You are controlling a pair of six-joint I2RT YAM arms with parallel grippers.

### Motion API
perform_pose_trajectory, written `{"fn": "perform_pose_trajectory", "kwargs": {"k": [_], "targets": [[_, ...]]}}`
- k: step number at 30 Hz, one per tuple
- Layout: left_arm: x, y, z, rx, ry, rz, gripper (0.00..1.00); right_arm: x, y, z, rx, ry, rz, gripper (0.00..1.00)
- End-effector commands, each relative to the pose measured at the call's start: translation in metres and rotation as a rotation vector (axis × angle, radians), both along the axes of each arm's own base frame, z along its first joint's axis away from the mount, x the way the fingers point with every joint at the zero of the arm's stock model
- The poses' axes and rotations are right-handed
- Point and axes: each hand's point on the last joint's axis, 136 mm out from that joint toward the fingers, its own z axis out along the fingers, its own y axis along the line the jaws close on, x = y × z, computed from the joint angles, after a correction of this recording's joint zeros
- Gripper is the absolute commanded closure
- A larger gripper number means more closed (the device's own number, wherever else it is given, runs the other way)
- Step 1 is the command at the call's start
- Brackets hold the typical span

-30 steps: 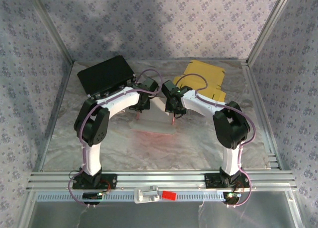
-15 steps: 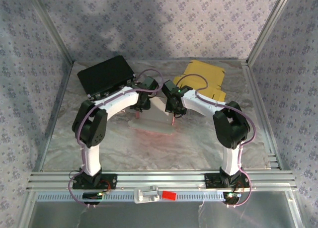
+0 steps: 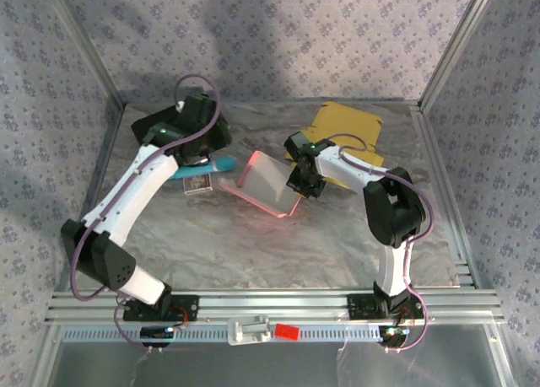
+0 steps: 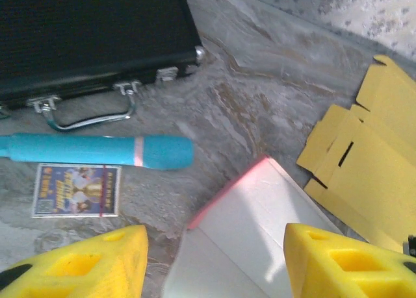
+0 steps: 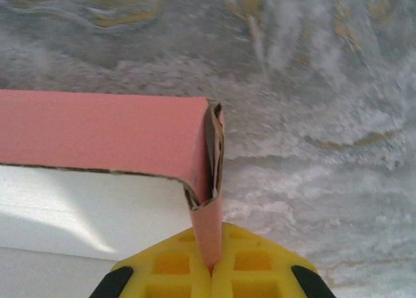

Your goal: Fold the paper box

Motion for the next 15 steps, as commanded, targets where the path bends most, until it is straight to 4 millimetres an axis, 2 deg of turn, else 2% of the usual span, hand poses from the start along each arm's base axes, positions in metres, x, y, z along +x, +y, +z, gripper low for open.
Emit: {"fn": "perform_pose_trajectory", "kwargs": {"k": [1,7,12,15], "targets": [[-0.023,0.015,-0.021,-0.012,0.098,-0.007,0.47,-0.028,-0.006,-0.008,0.018,0.168,-0.187,1.0],[-0.055,0.03,-0.065,-0.061,0.211,-0.014,0.54,-0.066,-0.017,-0.016,-0.008,0.338,-0.403,1.0],[-0.081,0.027,-0.106,-0.101,0.298,-0.044,0.58,-0.09,-0.015,-0.017,-0.024,0.443,-0.535,1.0],[-0.094,0.024,-0.125,-0.135,0.325,-0.059,0.62,-0.098,-0.008,-0.025,-0.001,0.479,-0.582,1.0]]}}
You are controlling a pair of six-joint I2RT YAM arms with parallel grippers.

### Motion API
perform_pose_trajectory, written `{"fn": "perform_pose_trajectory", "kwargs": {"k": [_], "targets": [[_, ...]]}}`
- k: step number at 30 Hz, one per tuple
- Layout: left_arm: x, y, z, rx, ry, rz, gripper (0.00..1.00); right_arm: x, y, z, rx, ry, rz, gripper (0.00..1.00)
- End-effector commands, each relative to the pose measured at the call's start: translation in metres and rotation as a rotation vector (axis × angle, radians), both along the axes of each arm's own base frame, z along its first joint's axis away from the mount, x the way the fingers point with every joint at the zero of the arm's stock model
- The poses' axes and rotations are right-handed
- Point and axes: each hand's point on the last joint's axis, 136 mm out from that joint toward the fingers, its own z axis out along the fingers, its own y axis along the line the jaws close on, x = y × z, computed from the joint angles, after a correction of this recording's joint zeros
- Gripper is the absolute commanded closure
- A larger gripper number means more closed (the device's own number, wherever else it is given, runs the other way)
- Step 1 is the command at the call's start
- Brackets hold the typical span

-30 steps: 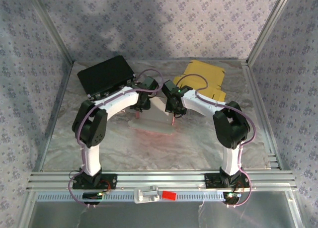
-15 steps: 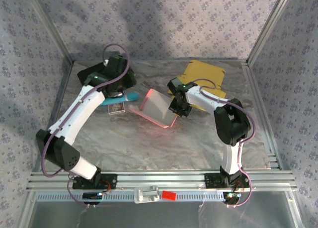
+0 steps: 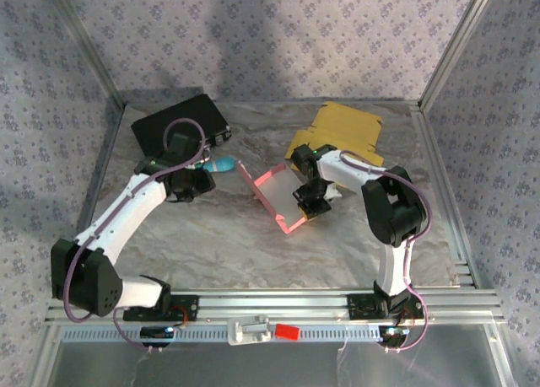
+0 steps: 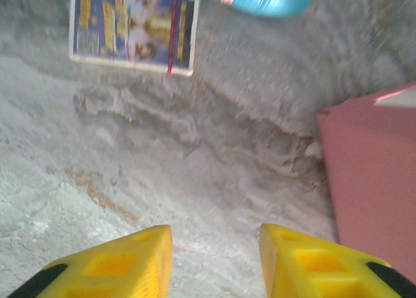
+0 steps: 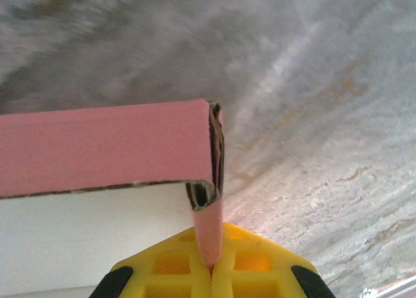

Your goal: Fold the paper box

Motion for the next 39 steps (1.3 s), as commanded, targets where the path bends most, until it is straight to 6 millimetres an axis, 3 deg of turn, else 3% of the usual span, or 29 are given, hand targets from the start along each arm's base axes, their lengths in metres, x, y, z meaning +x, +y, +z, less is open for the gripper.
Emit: {"fn": "perform_pose_trajectory", "kwargs": {"k": [1,6,10,15,19,23,25,28,30,33,36,39], "targets": [[-0.009,-0.014,-0.003,-0.103,-0.014,-0.029,0.63,-0.026,0.002,-0.007,-0.021,0.122,-0.126,1.0],[-0.021,-0.041,-0.026,-0.218,0.027,-0.081,0.63,-0.034,0.021,-0.017,0.039,0.152,-0.164,1.0],[-0.021,-0.063,-0.035,-0.268,0.028,-0.107,0.63,-0.032,0.031,-0.013,0.096,0.116,-0.177,0.79],[-0.015,-0.084,-0.039,-0.317,0.036,-0.121,0.64,-0.022,0.032,0.015,0.127,0.036,-0.124,0.57],[-0.01,-0.092,-0.036,-0.32,0.036,-0.133,0.64,-0.005,0.023,0.055,0.105,-0.115,0.004,0.5],[-0.006,-0.095,-0.033,-0.329,0.029,-0.126,0.64,0.041,0.02,0.116,0.076,-0.437,0.283,0.5],[-0.005,-0.096,-0.032,-0.328,0.029,-0.121,0.64,0.059,0.042,0.152,0.09,-0.602,0.586,0.48],[-0.004,-0.096,-0.033,-0.335,0.03,-0.115,0.64,0.044,0.09,0.182,0.186,-0.715,0.983,0.45],[-0.004,-0.096,-0.033,-0.337,0.028,-0.113,0.64,0.024,0.113,0.188,0.25,-0.726,1.159,0.41],[-0.002,-0.096,-0.032,-0.335,0.023,-0.11,0.64,0.001,0.137,0.181,0.334,-0.677,1.306,0.38],[-0.003,-0.095,-0.032,-0.325,0.028,-0.11,0.64,-0.002,0.144,0.175,0.302,-0.63,1.385,0.38],[-0.005,-0.093,-0.032,-0.319,0.031,-0.11,0.64,0.001,0.148,0.166,0.296,-0.595,1.419,0.43]]}}
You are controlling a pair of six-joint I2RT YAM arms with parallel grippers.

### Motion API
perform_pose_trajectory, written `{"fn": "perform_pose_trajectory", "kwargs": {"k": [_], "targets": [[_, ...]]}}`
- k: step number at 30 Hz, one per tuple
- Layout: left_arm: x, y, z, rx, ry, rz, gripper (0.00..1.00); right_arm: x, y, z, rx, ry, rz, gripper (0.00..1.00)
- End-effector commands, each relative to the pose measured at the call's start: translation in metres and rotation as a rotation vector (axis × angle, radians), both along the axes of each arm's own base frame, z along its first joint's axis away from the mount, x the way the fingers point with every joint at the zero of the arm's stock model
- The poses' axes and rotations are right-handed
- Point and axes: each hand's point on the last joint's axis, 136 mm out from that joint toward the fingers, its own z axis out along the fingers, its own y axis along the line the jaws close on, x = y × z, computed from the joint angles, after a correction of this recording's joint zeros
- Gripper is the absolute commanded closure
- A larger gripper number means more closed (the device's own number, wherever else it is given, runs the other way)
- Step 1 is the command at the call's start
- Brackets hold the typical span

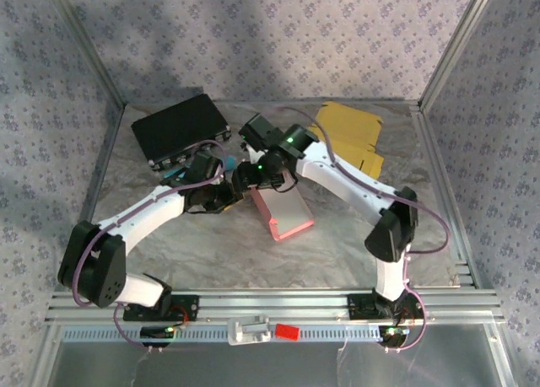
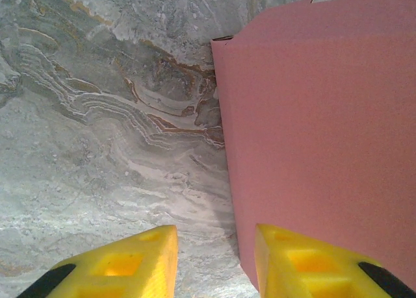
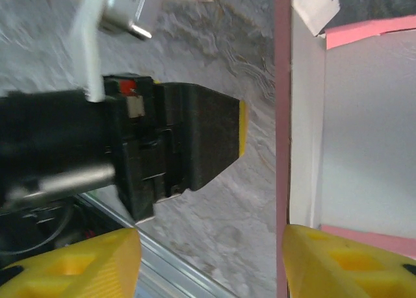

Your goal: Fold the paper box

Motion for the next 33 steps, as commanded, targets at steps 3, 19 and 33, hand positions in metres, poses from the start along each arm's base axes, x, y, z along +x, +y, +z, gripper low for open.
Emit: {"fn": "perform_pose_trajectory", "kwargs": {"k": [3,19,33], "targets": [[0.0,-0.003,0.011,-0.007,-0.016,-0.012,0.65,0.0,-0.011,-0.021,-0.101,0.036,0.085,0.47],[-0.005,0.004,0.02,0.014,-0.039,-0.022,0.65,0.014,-0.007,-0.024,-0.077,0.04,0.015,0.46],[-0.003,0.005,0.026,0.018,-0.055,-0.012,0.65,0.02,-0.009,-0.028,-0.057,0.064,0.012,0.54]]}}
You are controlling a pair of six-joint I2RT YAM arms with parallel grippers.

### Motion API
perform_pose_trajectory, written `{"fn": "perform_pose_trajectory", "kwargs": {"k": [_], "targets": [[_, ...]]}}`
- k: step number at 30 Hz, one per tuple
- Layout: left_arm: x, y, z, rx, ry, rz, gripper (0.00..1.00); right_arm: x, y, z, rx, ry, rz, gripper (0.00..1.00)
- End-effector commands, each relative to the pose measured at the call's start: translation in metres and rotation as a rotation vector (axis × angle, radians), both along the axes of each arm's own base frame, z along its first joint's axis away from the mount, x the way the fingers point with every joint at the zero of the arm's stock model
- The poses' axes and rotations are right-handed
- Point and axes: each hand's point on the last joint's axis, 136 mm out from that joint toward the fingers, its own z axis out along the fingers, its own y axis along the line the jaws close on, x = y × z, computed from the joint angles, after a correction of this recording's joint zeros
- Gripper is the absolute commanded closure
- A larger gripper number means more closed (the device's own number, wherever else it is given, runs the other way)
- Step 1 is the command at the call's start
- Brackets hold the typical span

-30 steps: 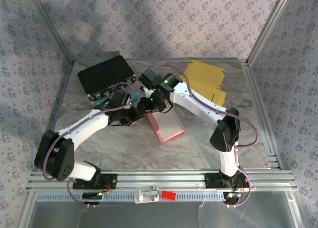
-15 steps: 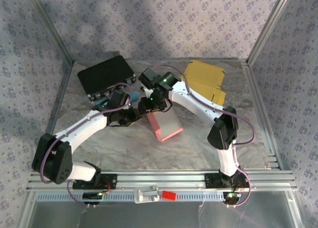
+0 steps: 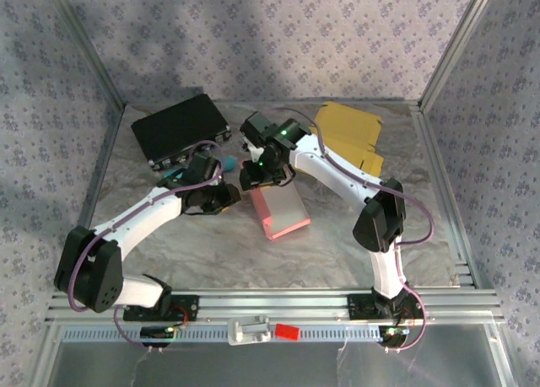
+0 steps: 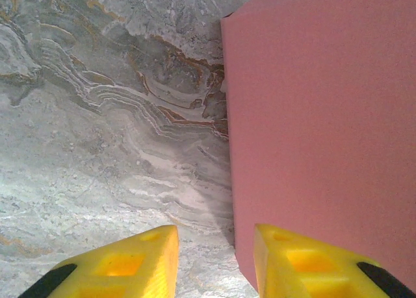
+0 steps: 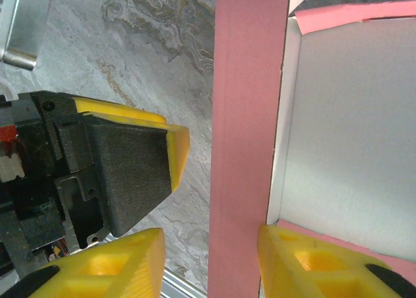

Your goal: Fold the paper box

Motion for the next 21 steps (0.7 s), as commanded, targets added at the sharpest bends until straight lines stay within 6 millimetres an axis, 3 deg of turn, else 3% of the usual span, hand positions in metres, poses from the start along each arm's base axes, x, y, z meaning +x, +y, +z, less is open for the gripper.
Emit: {"fn": "perform_pose_trajectory", "kwargs": {"k": [1,11,16,21], "targets": [[0.003,-0.001,0.021,-0.001,-0.049,-0.012,0.65,0.002,0.0,-0.004,-0.001,0.017,-0.004,0.52],[0.001,0.0,0.022,0.003,-0.048,-0.015,0.65,0.011,-0.019,0.038,0.09,-0.022,-0.069,0.47],[0.005,-0.004,0.018,-0.007,-0.039,-0.017,0.65,0.014,-0.028,0.031,0.104,0.002,-0.08,0.44],[0.011,-0.01,0.02,-0.016,-0.042,-0.021,0.65,0.019,-0.022,0.022,0.139,0.021,-0.07,0.41]]}}
